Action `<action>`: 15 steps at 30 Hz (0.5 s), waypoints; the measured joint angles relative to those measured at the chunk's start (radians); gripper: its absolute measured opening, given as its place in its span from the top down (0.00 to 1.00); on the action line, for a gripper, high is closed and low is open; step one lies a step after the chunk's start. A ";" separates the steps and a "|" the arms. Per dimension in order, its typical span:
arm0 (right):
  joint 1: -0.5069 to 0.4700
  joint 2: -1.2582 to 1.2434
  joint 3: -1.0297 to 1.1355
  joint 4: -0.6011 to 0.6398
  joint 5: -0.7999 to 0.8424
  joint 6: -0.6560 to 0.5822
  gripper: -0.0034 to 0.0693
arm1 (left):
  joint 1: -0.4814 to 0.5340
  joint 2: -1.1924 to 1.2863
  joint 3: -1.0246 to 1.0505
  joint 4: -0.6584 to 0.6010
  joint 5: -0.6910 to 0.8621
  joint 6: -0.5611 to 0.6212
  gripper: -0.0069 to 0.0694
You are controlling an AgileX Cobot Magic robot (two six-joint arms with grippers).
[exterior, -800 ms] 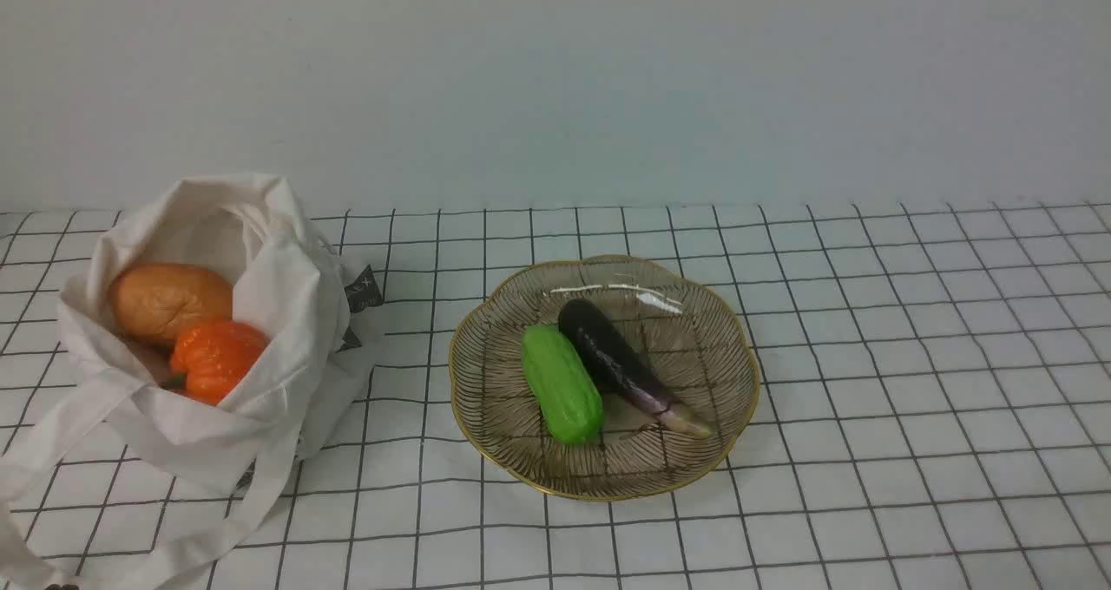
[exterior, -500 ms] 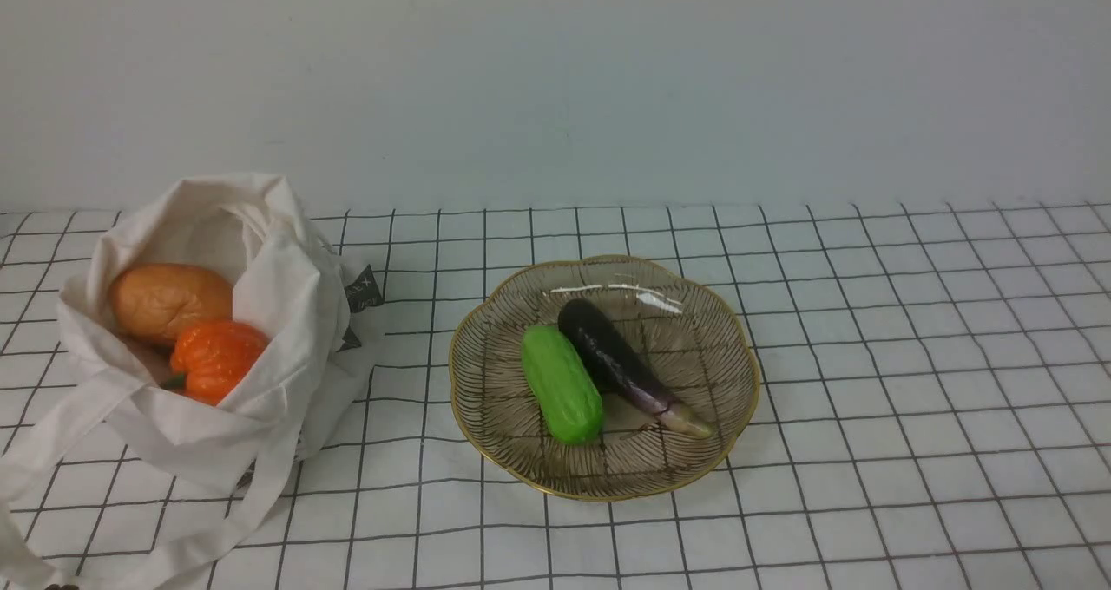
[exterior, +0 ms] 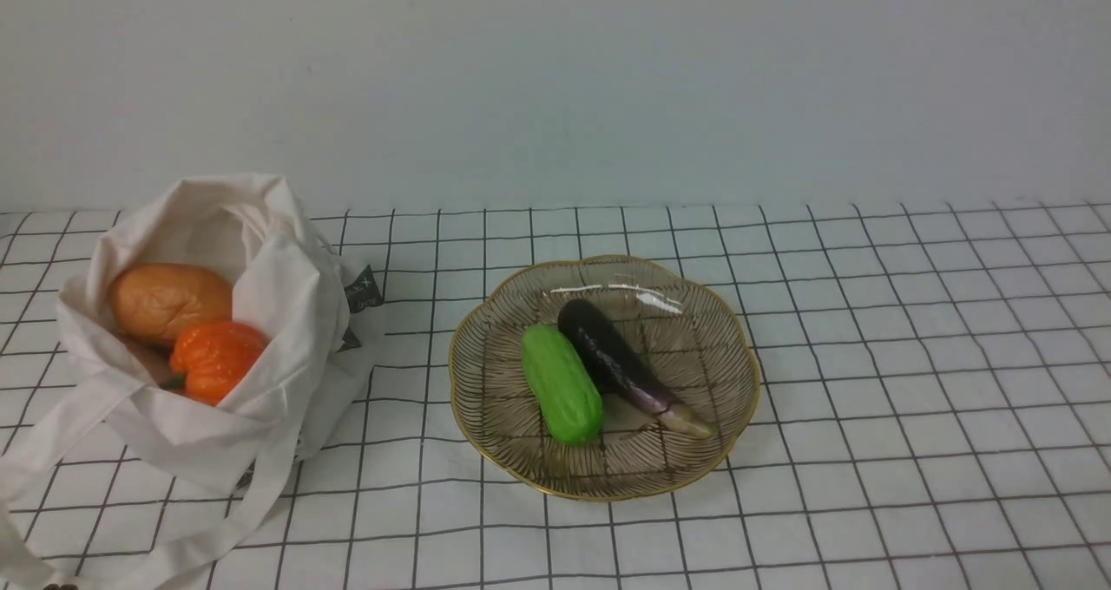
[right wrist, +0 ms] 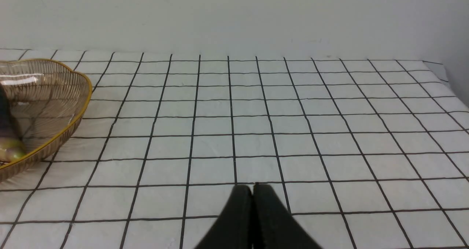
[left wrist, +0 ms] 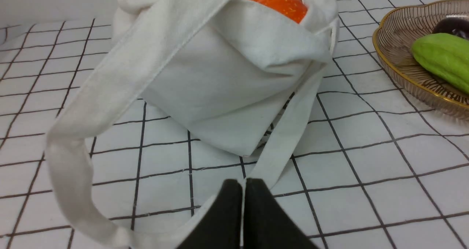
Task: Take vegetables from bag on white checkered tablecloth place on plate.
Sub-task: 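Reach into the cloth bag and grasp the pumpkin with the left gripper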
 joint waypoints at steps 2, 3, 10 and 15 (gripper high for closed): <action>0.000 0.000 0.000 0.000 0.000 0.000 0.97 | 0.000 0.000 0.001 0.008 -0.033 -0.013 0.92; 0.000 0.000 0.000 0.000 0.000 0.000 0.97 | 0.000 0.000 0.001 -0.003 -0.058 -0.030 0.92; 0.000 0.000 0.000 0.000 0.000 0.000 0.97 | 0.000 0.000 0.001 -0.194 -0.375 -0.200 0.92; 0.000 0.000 0.000 0.000 0.000 0.000 0.97 | 0.000 0.000 -0.020 -0.259 -0.650 -0.263 0.92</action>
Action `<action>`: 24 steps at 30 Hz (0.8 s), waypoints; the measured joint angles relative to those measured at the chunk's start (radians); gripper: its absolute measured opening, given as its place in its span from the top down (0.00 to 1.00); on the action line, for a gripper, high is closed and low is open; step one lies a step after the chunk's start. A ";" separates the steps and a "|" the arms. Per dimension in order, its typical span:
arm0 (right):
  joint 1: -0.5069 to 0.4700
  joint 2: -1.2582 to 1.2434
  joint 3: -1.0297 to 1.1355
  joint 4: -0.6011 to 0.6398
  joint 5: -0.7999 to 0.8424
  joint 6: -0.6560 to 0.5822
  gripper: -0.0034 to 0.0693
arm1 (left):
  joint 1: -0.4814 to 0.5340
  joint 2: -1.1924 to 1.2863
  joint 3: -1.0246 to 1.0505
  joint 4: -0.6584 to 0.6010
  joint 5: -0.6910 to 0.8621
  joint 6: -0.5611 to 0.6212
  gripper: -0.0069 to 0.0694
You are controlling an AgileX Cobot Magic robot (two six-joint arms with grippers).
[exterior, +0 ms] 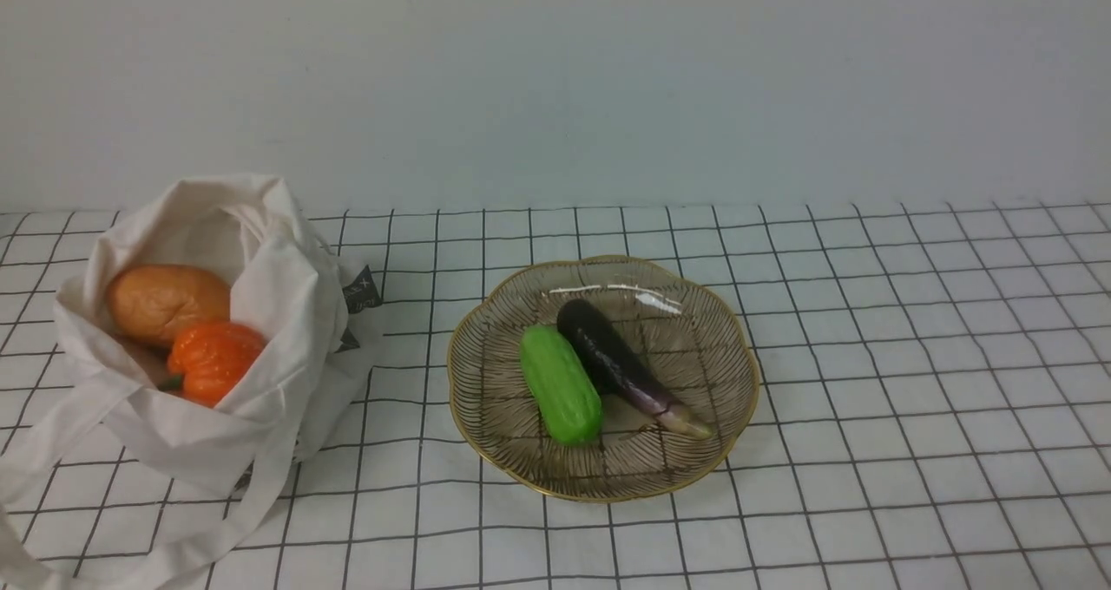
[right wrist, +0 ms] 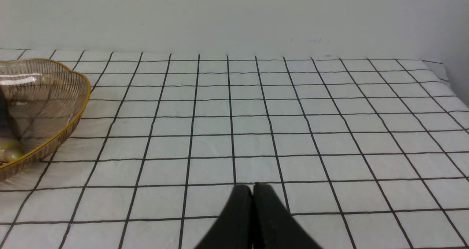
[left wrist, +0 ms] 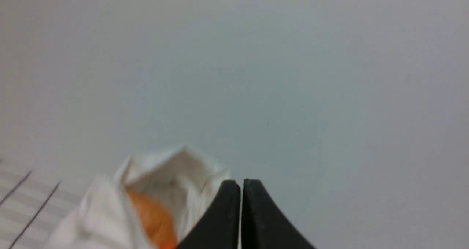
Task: Take vegetables from bag on white checkered tablecloth place on plate.
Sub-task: 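Reach into the cloth bag and grasp the pumpkin with the left gripper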
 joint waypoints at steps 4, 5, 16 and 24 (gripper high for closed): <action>0.000 0.000 0.000 0.000 0.000 0.000 0.97 | 0.000 0.115 -0.226 0.017 0.161 -0.008 0.92; 0.000 0.000 0.000 0.000 0.000 0.000 0.97 | 0.000 0.163 -0.293 0.023 0.269 -0.007 0.92; 0.000 0.000 0.000 0.000 0.000 0.000 0.97 | -0.001 0.989 -0.975 0.062 1.229 0.225 0.92; 0.000 0.000 0.000 0.000 0.000 0.000 0.97 | -0.001 1.301 -1.134 0.063 1.317 0.251 0.92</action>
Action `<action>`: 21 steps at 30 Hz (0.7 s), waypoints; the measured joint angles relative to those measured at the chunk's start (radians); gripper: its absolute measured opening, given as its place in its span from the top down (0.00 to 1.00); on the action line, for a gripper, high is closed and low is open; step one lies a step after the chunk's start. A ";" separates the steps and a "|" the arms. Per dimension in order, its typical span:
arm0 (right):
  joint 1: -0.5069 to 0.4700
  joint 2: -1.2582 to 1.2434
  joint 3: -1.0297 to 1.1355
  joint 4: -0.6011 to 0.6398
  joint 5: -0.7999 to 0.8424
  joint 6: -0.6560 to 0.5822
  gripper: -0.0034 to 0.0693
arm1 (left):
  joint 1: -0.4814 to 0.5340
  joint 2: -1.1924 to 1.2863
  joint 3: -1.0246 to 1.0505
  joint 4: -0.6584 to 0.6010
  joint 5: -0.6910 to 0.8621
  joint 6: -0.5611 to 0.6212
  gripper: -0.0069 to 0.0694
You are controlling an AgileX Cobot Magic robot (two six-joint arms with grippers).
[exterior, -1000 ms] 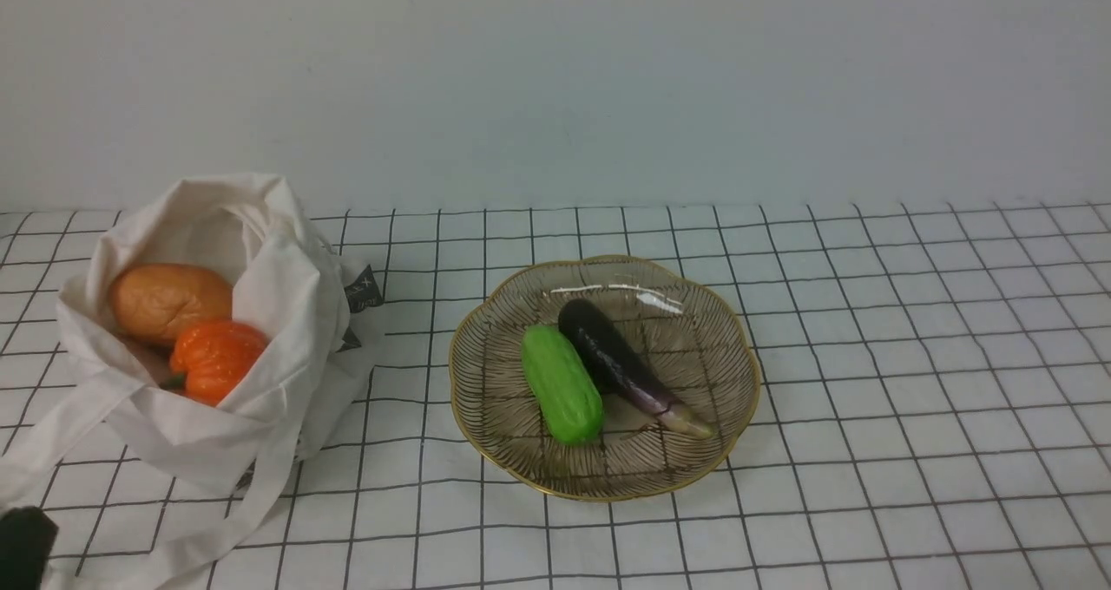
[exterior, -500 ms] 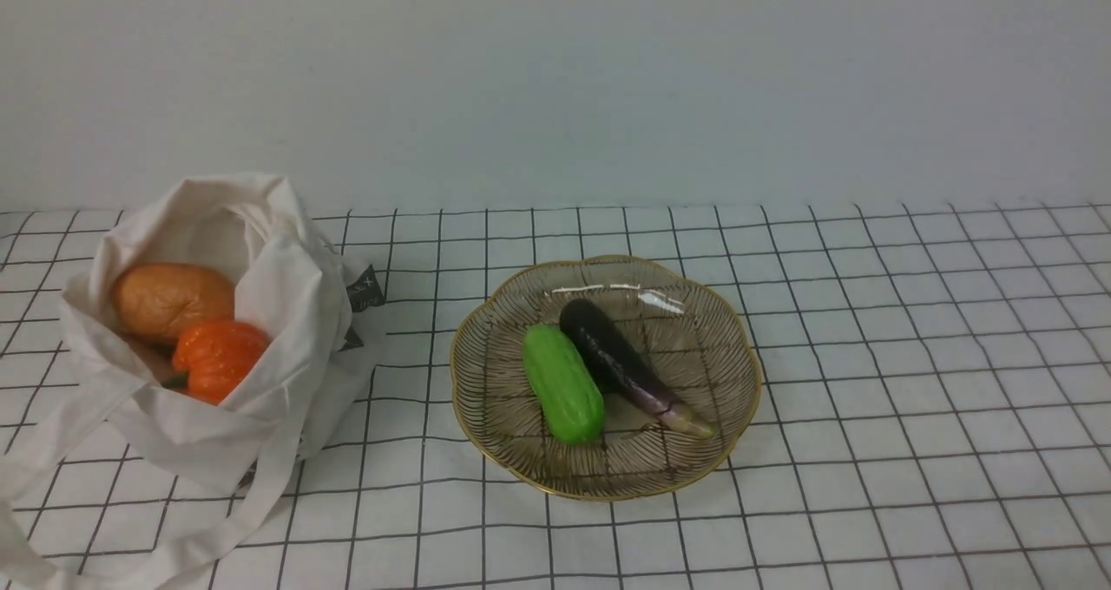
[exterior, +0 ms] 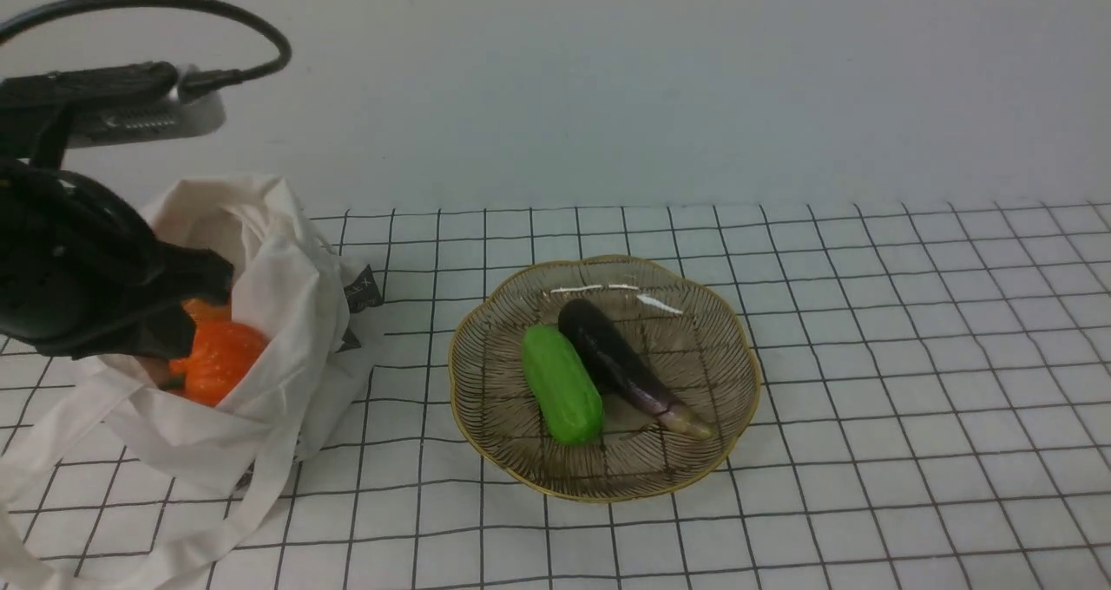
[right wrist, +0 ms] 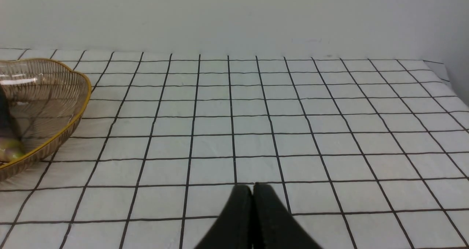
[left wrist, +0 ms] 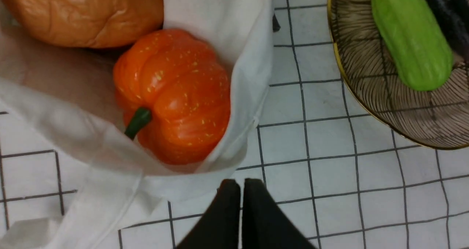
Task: Take vegetables from bag on white checkered tablecloth place on plate.
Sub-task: 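Reach into the cloth bag and grasp the pumpkin with the left gripper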
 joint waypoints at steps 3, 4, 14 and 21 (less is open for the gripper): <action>0.000 0.000 0.000 0.000 0.000 0.000 0.97 | -0.001 0.043 -0.007 0.011 -0.007 0.006 0.91; 0.000 0.000 0.000 0.000 0.000 0.000 0.97 | -0.001 0.050 -0.007 0.019 -0.008 0.007 0.91; 0.000 0.000 0.000 0.000 0.000 0.000 0.97 | -0.001 0.147 -0.014 0.188 -0.138 -0.052 0.42; 0.000 0.000 0.000 0.000 0.000 0.000 0.97 | -0.001 0.241 -0.015 0.187 -0.195 -0.085 0.04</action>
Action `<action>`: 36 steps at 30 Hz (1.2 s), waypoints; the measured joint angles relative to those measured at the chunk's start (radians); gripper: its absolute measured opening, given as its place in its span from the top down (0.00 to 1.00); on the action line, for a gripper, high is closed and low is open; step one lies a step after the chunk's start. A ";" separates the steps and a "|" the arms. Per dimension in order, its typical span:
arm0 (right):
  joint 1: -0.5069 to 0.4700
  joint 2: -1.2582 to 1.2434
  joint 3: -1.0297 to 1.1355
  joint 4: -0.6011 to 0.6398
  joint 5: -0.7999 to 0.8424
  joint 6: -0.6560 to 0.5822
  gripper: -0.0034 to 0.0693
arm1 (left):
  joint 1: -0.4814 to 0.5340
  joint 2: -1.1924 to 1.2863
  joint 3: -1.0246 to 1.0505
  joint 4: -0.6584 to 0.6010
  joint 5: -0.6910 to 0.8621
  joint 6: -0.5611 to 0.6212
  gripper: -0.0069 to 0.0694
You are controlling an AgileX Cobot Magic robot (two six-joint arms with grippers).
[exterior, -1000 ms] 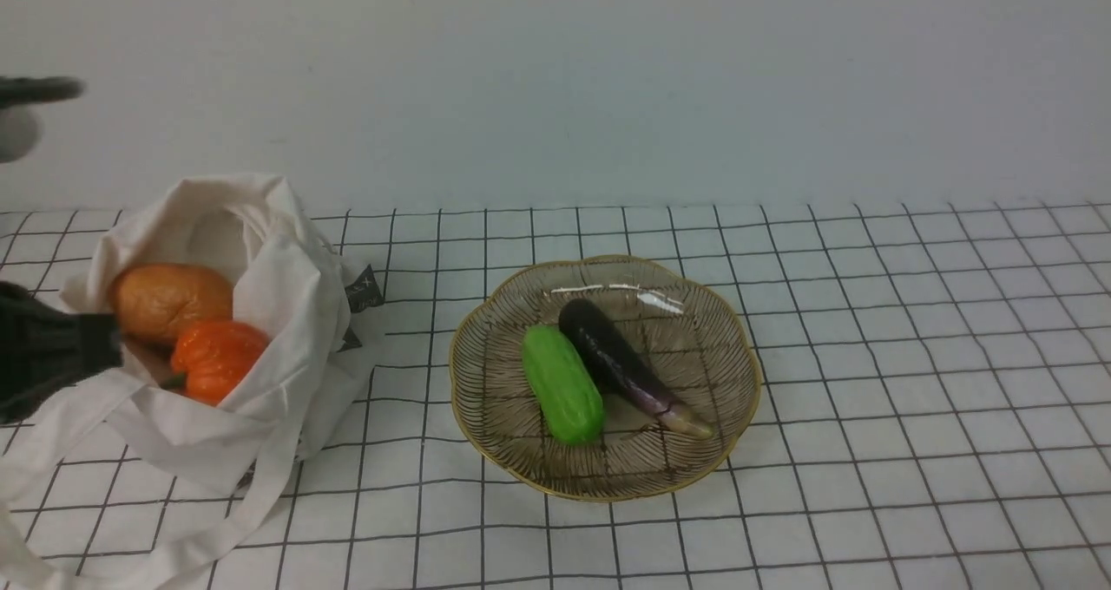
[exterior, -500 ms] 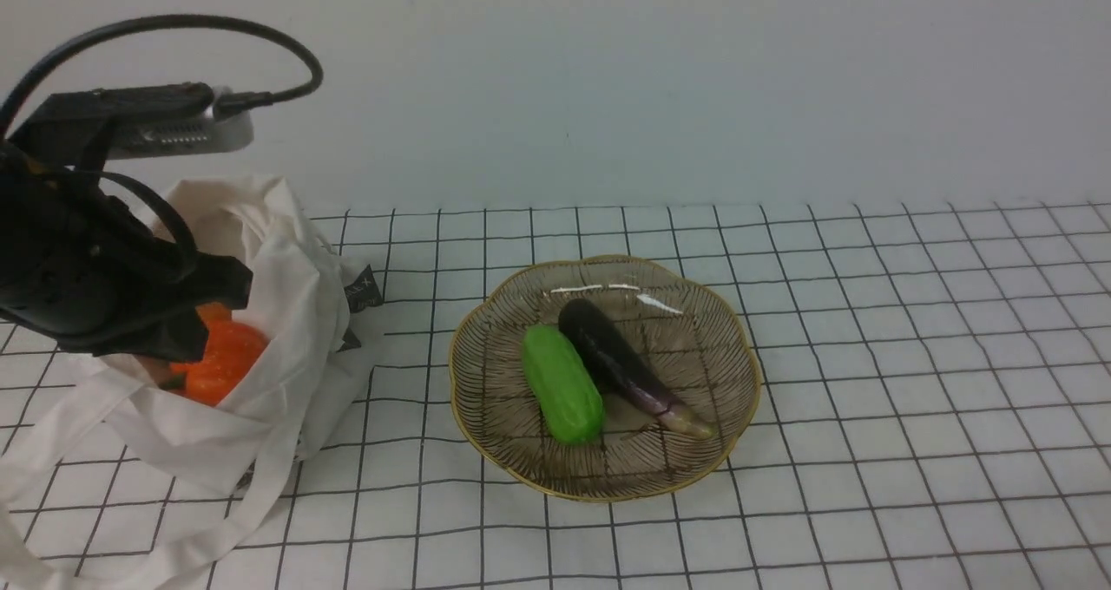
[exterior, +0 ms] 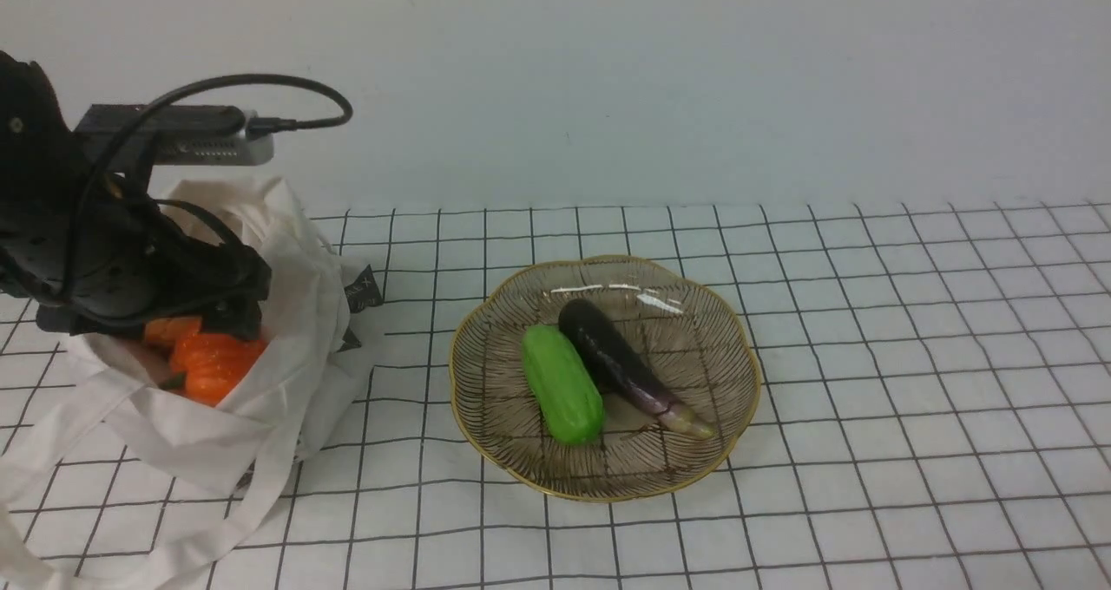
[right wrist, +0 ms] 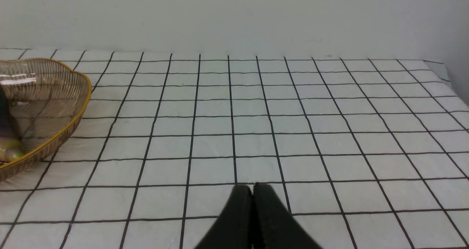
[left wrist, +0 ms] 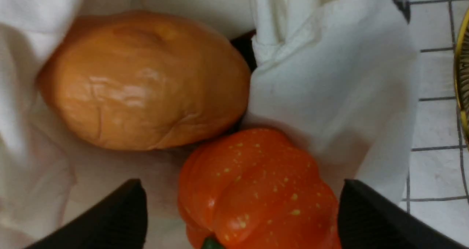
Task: Take vegetables from bag on white checkered tablecloth place on plate.
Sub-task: 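Reach into the cloth bag and grasp the pumpkin with the left gripper, then move the orange pumpkin from the bag onto the plate with the left gripper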
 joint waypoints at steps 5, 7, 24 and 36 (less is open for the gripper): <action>0.000 0.000 0.000 0.000 0.000 0.000 0.97 | 0.000 0.054 0.000 -0.009 -0.001 -0.007 0.02; 0.000 0.000 0.000 0.000 0.000 0.000 0.97 | 0.000 0.072 0.000 -0.009 -0.001 -0.022 0.02; 0.000 0.000 0.000 0.000 0.000 0.000 0.97 | 0.000 0.020 -0.126 0.028 0.113 -0.121 0.16; 0.000 0.000 0.000 0.000 0.000 0.000 0.97 | -0.057 -0.158 -0.208 -0.185 0.103 0.041 0.16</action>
